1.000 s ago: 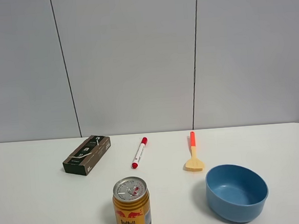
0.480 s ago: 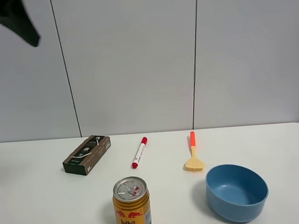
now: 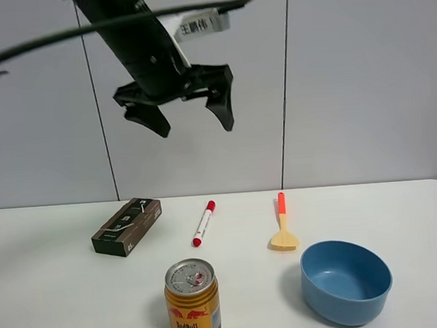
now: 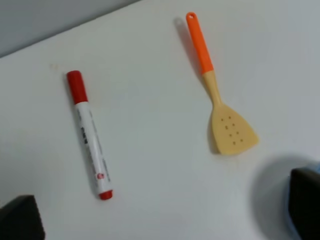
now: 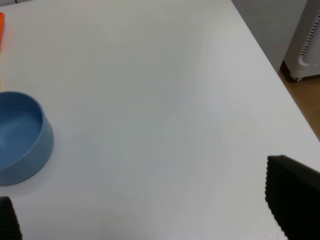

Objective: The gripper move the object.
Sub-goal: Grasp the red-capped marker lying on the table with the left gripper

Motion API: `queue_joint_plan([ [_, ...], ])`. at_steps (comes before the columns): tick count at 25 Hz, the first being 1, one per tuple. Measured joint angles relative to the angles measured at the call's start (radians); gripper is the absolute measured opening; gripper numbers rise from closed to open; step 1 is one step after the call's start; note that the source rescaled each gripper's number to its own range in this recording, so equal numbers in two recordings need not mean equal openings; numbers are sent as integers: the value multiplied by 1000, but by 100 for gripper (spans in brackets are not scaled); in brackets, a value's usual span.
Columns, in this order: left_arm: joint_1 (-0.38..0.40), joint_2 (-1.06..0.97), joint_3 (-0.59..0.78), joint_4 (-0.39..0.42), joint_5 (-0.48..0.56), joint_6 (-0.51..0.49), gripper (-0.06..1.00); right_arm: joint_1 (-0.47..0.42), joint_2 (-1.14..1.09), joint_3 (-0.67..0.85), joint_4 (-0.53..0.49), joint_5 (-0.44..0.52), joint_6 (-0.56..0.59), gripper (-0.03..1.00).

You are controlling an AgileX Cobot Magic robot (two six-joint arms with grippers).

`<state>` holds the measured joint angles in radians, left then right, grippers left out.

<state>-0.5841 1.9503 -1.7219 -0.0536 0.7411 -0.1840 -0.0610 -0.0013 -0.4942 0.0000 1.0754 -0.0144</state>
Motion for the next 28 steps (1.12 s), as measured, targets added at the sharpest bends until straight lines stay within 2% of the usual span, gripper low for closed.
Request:
queue_joint_plan([
  [6,-5,178,-142,7,-44,7,100,0,0,0,0,0,0,100],
  [12,-4,286,-149,54,-100,1,100,0,0,0,0,0,0,100],
  [20,3,356,-150,54,-234,-67,100,0,0,0,0,0,0,100],
  [28,48,412,-150,88,-257,-68,100,0,0,0,0,0,0,100],
])
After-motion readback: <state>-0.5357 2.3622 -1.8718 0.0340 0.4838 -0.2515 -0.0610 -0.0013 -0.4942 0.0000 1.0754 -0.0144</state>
